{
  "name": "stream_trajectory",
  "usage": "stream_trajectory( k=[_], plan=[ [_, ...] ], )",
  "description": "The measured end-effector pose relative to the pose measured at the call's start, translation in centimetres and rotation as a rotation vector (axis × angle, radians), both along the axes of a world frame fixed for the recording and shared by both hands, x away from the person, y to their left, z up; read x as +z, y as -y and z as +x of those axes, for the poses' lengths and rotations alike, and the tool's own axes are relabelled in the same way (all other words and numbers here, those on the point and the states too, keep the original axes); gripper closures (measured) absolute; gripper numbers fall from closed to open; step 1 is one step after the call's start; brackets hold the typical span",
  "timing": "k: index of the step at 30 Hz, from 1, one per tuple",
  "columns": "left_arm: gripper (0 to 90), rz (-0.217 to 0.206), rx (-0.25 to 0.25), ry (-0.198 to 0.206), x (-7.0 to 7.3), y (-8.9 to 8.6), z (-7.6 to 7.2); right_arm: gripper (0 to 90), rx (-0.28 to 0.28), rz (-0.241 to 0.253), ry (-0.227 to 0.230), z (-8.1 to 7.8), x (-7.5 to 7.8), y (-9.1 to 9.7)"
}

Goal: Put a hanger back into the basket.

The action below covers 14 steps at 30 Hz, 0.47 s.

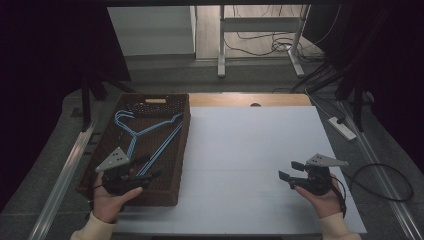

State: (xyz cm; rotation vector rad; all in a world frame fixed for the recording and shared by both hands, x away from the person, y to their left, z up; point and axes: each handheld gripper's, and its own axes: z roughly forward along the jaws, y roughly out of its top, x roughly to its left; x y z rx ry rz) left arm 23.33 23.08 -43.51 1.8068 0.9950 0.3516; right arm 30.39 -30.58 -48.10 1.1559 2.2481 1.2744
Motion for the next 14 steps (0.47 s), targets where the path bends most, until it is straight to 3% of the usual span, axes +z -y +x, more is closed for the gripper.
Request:
stream_trajectory(
  k=[14],
  plan=[
    [31.1, 0.014, 0.011, 0.001, -0.52, 0.05, -0.12, 32.1, 0.006, -0.001, 0.006, 0.11, 0.16, -0.04]
  ],
)
